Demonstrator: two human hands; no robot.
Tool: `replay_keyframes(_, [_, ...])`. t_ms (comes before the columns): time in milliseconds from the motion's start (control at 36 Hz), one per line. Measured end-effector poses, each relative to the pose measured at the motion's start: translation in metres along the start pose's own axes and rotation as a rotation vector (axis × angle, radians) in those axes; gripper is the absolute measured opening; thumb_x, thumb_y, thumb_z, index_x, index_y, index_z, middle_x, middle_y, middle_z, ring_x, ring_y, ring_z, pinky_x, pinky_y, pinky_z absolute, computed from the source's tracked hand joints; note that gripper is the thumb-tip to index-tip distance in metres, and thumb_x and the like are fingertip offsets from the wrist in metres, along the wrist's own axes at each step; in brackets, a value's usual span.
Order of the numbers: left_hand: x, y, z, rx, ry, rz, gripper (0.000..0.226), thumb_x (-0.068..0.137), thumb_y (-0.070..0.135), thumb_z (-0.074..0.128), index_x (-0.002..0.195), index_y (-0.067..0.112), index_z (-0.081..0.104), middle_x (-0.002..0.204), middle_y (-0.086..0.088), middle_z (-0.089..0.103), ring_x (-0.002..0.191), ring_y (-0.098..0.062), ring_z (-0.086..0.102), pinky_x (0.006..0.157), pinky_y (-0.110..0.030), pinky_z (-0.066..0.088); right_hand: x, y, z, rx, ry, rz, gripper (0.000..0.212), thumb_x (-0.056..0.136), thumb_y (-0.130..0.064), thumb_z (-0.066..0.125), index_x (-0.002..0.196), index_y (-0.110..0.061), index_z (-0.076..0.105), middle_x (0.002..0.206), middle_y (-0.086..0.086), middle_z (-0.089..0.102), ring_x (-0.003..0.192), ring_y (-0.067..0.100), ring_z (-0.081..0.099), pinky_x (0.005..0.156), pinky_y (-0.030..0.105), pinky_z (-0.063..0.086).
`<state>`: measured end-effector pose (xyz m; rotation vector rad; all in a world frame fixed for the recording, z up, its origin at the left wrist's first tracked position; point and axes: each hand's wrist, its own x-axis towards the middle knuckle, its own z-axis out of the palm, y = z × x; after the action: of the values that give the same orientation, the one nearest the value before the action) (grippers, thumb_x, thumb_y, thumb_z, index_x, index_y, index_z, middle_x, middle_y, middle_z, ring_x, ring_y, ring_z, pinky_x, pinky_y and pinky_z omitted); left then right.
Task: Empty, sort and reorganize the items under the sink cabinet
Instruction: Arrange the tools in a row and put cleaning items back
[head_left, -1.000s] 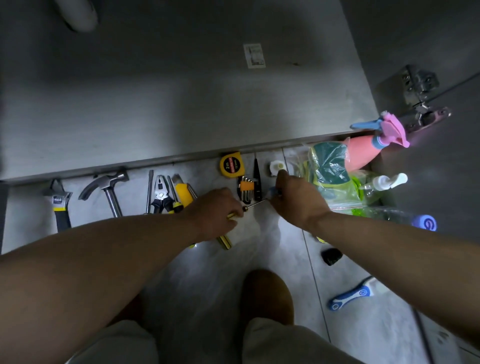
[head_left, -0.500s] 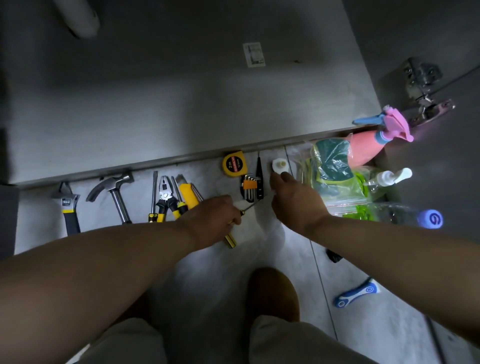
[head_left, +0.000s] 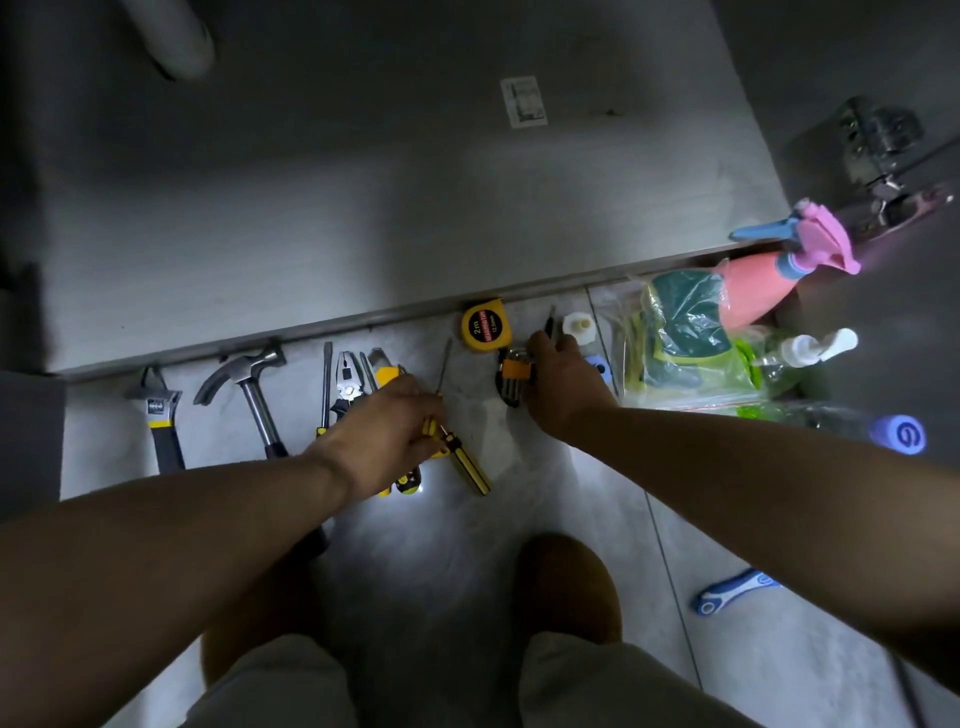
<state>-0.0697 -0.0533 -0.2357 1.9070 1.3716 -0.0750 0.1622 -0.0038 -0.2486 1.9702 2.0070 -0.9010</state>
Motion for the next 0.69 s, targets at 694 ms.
replay_keyframes(694, [0.083,0.048,-0.017,0.345,-0.135,-0.057,0.086,0.089,0.014,0.066,0.159,0.033,0.021,0.168,-0.007,-0.004,0.152,-0.038,0.014,0.118,-0.051,0.03,-0.077,0.072,0.011,-0.242,-0.249,-0.197,0.061,0.095,-0.018,0.052,0.152,-0.03,0.032,0.139,0.011,0.042,0.109,0.039,0.061,0.087,0.044,0.055])
